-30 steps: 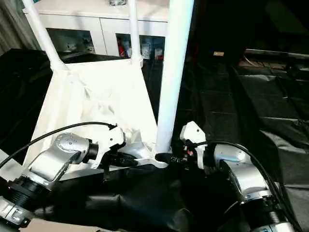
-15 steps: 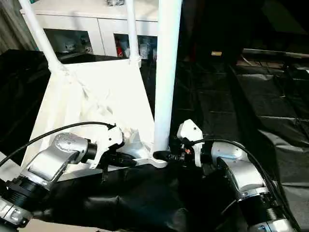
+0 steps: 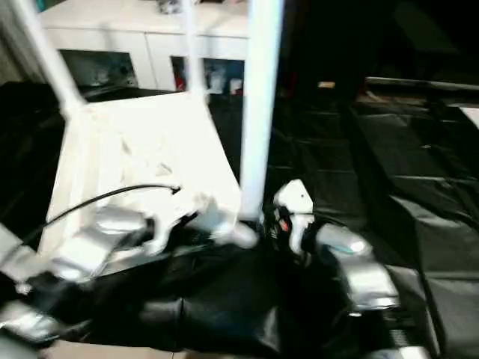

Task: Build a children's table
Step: Rotate leg to tighten

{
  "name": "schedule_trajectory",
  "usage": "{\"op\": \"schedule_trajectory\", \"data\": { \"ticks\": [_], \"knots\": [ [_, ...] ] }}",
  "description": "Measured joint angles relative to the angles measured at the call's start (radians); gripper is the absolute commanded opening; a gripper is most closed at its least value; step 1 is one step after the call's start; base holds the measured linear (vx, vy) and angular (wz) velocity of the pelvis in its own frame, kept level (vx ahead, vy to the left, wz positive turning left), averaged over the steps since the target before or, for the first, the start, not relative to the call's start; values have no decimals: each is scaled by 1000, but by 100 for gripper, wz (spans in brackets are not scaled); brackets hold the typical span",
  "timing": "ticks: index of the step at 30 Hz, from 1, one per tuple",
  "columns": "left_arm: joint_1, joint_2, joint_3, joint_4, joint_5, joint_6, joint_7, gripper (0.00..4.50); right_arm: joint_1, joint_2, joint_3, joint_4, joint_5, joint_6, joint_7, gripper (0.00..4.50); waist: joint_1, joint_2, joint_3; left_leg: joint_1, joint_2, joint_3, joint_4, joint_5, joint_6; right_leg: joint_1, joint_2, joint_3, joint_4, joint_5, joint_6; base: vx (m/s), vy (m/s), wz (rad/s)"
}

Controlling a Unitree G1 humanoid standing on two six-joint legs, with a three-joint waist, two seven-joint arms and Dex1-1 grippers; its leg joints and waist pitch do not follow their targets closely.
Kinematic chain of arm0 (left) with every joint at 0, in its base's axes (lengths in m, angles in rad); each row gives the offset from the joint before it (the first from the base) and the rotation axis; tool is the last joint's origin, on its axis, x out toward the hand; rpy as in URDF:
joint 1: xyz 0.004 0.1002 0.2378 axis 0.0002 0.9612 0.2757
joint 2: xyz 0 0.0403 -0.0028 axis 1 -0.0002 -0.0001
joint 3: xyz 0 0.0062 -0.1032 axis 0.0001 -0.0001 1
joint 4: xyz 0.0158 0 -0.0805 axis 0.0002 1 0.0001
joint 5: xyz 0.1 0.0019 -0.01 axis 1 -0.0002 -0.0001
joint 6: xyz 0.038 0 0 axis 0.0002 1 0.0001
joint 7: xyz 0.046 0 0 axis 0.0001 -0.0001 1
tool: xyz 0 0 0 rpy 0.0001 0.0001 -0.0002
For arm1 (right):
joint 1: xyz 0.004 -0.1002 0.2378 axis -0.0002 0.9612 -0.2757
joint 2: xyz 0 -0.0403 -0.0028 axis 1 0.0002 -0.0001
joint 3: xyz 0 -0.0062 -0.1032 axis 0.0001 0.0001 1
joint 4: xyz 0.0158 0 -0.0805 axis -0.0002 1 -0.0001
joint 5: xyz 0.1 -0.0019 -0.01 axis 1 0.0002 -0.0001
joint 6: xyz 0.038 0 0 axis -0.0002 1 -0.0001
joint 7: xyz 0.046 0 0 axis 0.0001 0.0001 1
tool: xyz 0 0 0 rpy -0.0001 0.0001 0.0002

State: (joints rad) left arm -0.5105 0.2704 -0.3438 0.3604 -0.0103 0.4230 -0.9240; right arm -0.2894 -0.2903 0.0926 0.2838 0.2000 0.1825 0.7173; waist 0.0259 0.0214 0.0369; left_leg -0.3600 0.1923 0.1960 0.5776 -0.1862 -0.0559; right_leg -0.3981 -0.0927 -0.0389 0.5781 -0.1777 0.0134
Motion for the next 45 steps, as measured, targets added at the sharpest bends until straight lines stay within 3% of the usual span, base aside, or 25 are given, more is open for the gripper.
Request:
{"op": "schedule_trajectory", "data": {
  "ticks": [5, 9, 12, 13, 17, 21, 22, 27, 31, 45],
  "knots": [
    [-66, -103, 23, 119, 28, 7, 157, 0, -35, 144, -45, 54, -59, -1, -292, 201, -3, 0, 0, 4, -1, -2, -1, 0, 0, 0, 0, -1, -1, -1, 1, 0, 0, 0],
    [-135, -179, 39, 245, 43, -8, 271, 0, -102, 229, -44, 140, -137, -22, -504, 201, -12, 0, -1, 4, -3, -6, 0, 0, 0, 1, 0, -3, -5, -1, 2, 0, 0, 0],
    [-147, -194, 42, 275, 47, -18, 283, 0, -108, 230, -43, 161, -153, -40, -517, 201, -15, 2, -3, 5, -4, -8, -2, 0, 0, 2, 0, -4, -13, -1, 2, 0, 0, 0],
    [-148, -195, 41, 277, 47, -19, 283, 0, -104, 231, -50, 162, -146, -52, -509, 256, -16, 3, -3, 5, -4, -9, -3, 0, 0, 3, 0, -5, -15, -1, 2, 0, 0, 0],
    [-148, -180, 35, 271, 54, -32, 279, 0, -74, 229, -82, 147, -80, -85, -419, 288, -23, 1, -2, 3, -5, -9, -4, 0, 0, 9, 0, -3, -19, -1, 2, 0, 0, 0],
    [-144, -154, 34, 243, 54, -38, 241, 0, -55, 173, -85, 97, -20, -64, -287, 313, -25, 3, 1, -6, -5, -10, -4, 0, 0, -1, 0, -4, -19, 0, 1, 0, 0, 0],
    [-139, -146, 33, 229, 52, -39, 225, 0, -48, 136, -80, 71, -6, -47, -238, 337, -23, 4, 2, -8, -5, -10, -4, 0, 1, -4, 0, -4, -19, 3, 0, 0, 0, 0],
    [-99, -97, 24, 155, 33, -43, 117, 0, -12, -46, -15, -9, 3, -20, 13, 337, -16, 6, 2, -8, -2, -8, -7, 1, 2, -4, 1, -6, -16, 18, -3, 10, -5, 0],
    [-65, -39, 8, 89, 5, -47, 28, 0, 17, -156, 14, -56, 4, -19, 177, 337, 4, 7, 2, -9, 0, -7, -11, 2, 3, -7, 2, -8, -15, 17, -2, 42, -16, 2],
    [9, 62, -21, -72, -23, 6, -122, 0, -4, -170, 43, -58, 3, -11, 251, 337, 15, 4, 4, -9, 0, -1, -9, 1, 2, -7, 0, -3, -16, 16, -3, 0, 0, 0]
  ]
}}
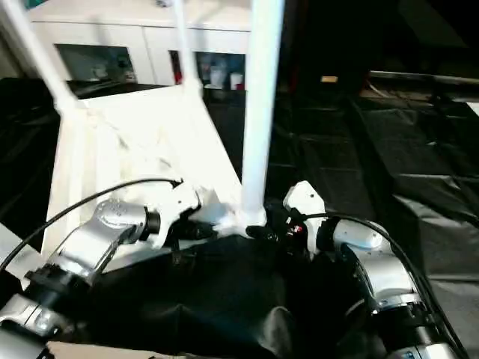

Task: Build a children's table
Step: Rotate leg to tighten

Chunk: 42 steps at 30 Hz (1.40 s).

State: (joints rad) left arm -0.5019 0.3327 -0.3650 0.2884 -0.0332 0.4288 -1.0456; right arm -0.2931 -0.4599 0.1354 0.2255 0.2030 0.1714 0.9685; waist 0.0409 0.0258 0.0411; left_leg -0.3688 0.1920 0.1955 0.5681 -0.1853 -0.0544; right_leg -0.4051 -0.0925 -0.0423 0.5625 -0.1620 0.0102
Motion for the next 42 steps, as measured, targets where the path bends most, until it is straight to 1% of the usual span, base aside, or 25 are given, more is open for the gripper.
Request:
{"op": "schedule_trajectory", "data": {
  "ticks": [5, 9, 10, 12, 14, 17, 19, 30, 33, 37, 38, 42],
  "knots": [
    [9, 5, -7, -18, -8, 10, -18, 0, -8, 9, 13, 21, -1, 0, 3, 337, 5, 0, 0, 0, 0, 0, 0, 0, 0, 0, 0, 0, 0, 0, 0, 0, 0, 0],
    [15, 8, -7, -30, -8, 23, -19, 0, -8, 10, 17, 23, -2, 0, 11, 337, 4, 0, 0, 0, 0, 0, 1, 0, 0, 0, 0, 0, 1, 0, 0, 0, 0, 0],
    [15, 8, -6, -30, -8, 24, -19, 0, -9, 11, 17, 24, -2, 1, 11, 320, 4, 0, 0, 0, 0, 0, 1, 0, 0, 0, 0, 0, 1, 0, 0, 0, 0, 0],
    [15, 9, -6, -31, -8, 25, -20, 0, -15, 16, 17, 31, -2, 3, 10, 320, 3, 0, 0, 0, 0, 0, 1, 0, 0, 0, 0, 0, 1, 0, 0, 0, 0, 0],
    [15, 9, -6, -31, -9, 26, -20, 0, -18, 16, 17, 33, -2, 5, 11, 293, 3, 0, 0, 0, 0, 0, 1, 0, 0, 0, 0, 0, 1, 0, 0, 0, 0, 0],
    [15, 11, -6, -33, -9, 29, -20, 0, -19, 17, 17, 35, 0, 5, 15, 282, 3, 0, 0, 0, 0, 0, 2, 1, 2, 0, 0, 0, 2, 0, 0, 0, 0, 0],
    [16, 12, -7, -34, -9, 29, -20, 0, -20, 18, 17, 37, 0, 5, 18, 266, 3, 0, 0, 0, 0, 0, 2, 1, 2, 0, 0, 0, 2, 0, 0, 0, 0, 0],
    [19, 15, -7, -42, -8, 44, -14, 0, -17, 34, 14, 44, -1, 2, 5, 262, 1, 0, 0, 2, 0, 0, 4, 1, 1, 0, 0, 1, 7, 0, 0, 0, 0, 0],
    [10, -36, 22, 9, 1, 31, 64, 0, -21, 101, -20, 93, -14, -15, -119, 262, -8, -1, 0, 3, 0, 0, 10, 0, 0, 0, 0, 3, 13, 0, 0, 0, 0, 0],
    [-60, -150, 49, 142, 29, 28, 231, 0, -51, 239, -80, 173, -50, -26, -409, 262, -19, -1, 0, 4, 0, 0, 13, 0, 0, 1, -1, 3, 14, -4, 6, -13, 1, -1],
    [-86, -185, 59, 186, 31, 28, 279, 0, -64, 280, -96, 189, -61, -23, -501, 261, -21, 0, 0, 6, 0, -1, 13, 0, 0, 1, -1, 3, 14, -4, 6, 0, 0, 0],
    [-132, -241, 76, 273, 31, 21, 362, 0, -88, 349, -111, 219, -90, -21, -666, 261, -23, 2, -2, 7, -1, -1, 12, 0, 0, 2, -1, 3, 13, -4, 7, 0, 0, 0]
  ]
}}
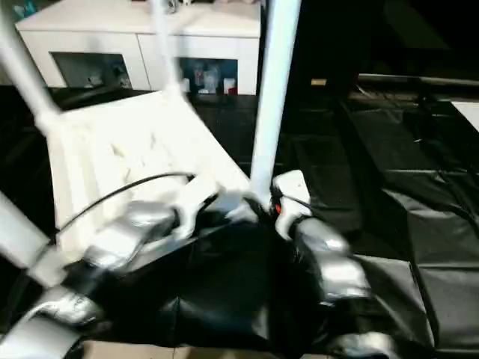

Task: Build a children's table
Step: Rotate leg to tighten

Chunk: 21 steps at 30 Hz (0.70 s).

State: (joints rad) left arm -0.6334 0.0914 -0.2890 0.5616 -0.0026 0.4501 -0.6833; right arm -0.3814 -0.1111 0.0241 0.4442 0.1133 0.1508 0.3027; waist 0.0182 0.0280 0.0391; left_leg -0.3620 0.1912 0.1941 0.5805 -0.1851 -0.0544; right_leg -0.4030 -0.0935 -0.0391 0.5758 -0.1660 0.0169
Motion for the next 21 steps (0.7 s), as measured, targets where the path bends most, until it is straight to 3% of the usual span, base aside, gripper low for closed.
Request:
{"op": "schedule_trajectory", "data": {
  "ticks": [7, 9, 13, 17, 21],
  "knots": [
    [-63, -64, 7, 135, 24, -65, 83, 0, -48, 52, -1, 66, -69, -23, -142, 261, 9, 3, -4, -1, -1, -1, 0, 0, 0, 1, 0, 0, 0, 0, 0, 0, 0, 0],
    [-66, -67, 6, 144, 30, -75, 83, 0, -47, 55, -8, 71, -66, -35, -139, 317, 11, 4, -4, -1, -1, -1, -1, 0, 0, 1, 0, 0, 0, 0, 1, 0, 0, 0],
    [-66, -50, 2, 141, 39, -85, 81, 0, 2, 58, -34, 18, 3, -77, -39, 351, 11, 1, -3, -2, 0, -1, -4, 0, 0, 0, 0, -1, 0, -1, 1, 0, 0, 0],
    [-50, -3, -13, 107, 40, -94, 22, 0, 29, -23, -22, -62, 80, -33, 141, 380, 5, -1, -1, -5, 0, -4, -5, 0, 0, -2, 0, -3, -2, -1, 1, 0, 0, 0],
    [-14, 46, -34, 45, 34, -110, -88, 0, 45, -147, 11, -127, 101, 6, 319, 388, 10, 0, -2, -5, 0, -4, -6, 0, 0, -2, 1, -3, -1, -1, 1, 0, 0, 0]
  ]
}}
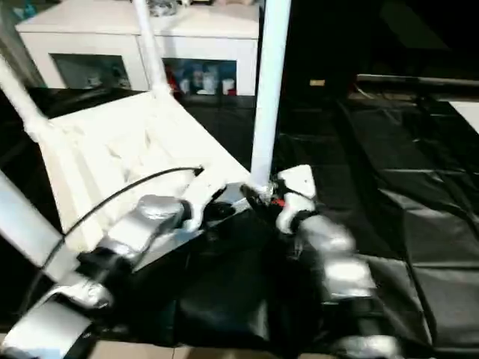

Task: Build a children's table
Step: Rotate leg to tighten

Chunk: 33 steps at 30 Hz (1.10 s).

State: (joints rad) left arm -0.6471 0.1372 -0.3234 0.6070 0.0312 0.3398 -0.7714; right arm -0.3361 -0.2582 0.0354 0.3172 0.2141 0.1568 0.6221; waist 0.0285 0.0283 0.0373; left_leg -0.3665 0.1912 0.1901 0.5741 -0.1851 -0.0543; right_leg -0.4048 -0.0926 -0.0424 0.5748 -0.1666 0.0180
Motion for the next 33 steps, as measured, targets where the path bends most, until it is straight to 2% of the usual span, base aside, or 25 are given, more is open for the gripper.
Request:
{"op": "schedule_trajectory", "data": {
  "ticks": [4, 6, 11, 13, 25, 26, 29, 30, 33],
  "knots": [
    [44, 68, -14, -80, -28, 3, -119, 0, 33, -160, 68, -41, -15, 0, 191, 388, 7, 0, 0, -1, 1, 0, -1, 0, 0, 0, 0, 0, 1, 0, 0, 0, 0, 0],
    [60, 100, -23, -116, -42, 6, -176, 0, 49, -202, 83, -42, -24, -3, 263, 388, 7, 0, 0, -1, 1, 0, -1, 0, 0, -1, 0, -1, 1, 1, -3, 0, 0, 0],
    [98, 177, -43, -219, -73, 45, -273, 0, 54, -217, 122, -44, -34, -6, 331, 388, 10, -2, 1, -4, 1, 3, -1, 0, 0, -5, 0, 0, 0, 0, -4, 0, 0, 0],
    [103, 183, -47, -231, -75, 53, -288, 0, 53, -217, 127, -47, -34, -6, 337, 388, 15, -2, 2, -4, 1, 5, -1, 0, 0, -5, -1, 2, 0, 0, -4, 0, 0, 0],
    [147, 214, -69, -341, -87, 114, -337, 0, 51, -212, 129, -72, 12, 28, 401, 388, 19, -5, 4, -4, 1, 6, 0, 0, 0, -5, -1, 3, 1, 0, -4, 0, 0, 0],
    [149, 215, -70, -345, -89, 116, -337, 0, 51, -212, 129, -72, 13, 28, 405, 362, 19, -5, 4, -4, 1, 6, 0, 0, 0, -5, -1, 3, 1, 0, -4, 0, 0, 0],
    [150, 216, -69, -347, -90, 119, -337, 0, 51, -212, 129, -72, 13, 29, 407, 351, 19, -5, 4, -4, 1, 6, 0, 0, 0, -5, -1, 3, 1, 0, -4, 0, 0, 0],
    [150, 216, -69, -348, -90, 120, -338, 0, 51, -212, 129, -72, 13, 30, 407, 325, 19, -5, 4, -4, 1, 6, 0, 0, 0, -5, -1, 3, 1, 0, -4, 0, 0, 0],
    [151, 216, -69, -351, -90, 126, -339, 0, 51, -212, 128, -72, 14, 34, 406, 308, 19, -5, 4, -4, 1, 6, 0, 0, 0, -5, -1, 3, 1, 0, -4, 0, 0, 0]
  ]
}}
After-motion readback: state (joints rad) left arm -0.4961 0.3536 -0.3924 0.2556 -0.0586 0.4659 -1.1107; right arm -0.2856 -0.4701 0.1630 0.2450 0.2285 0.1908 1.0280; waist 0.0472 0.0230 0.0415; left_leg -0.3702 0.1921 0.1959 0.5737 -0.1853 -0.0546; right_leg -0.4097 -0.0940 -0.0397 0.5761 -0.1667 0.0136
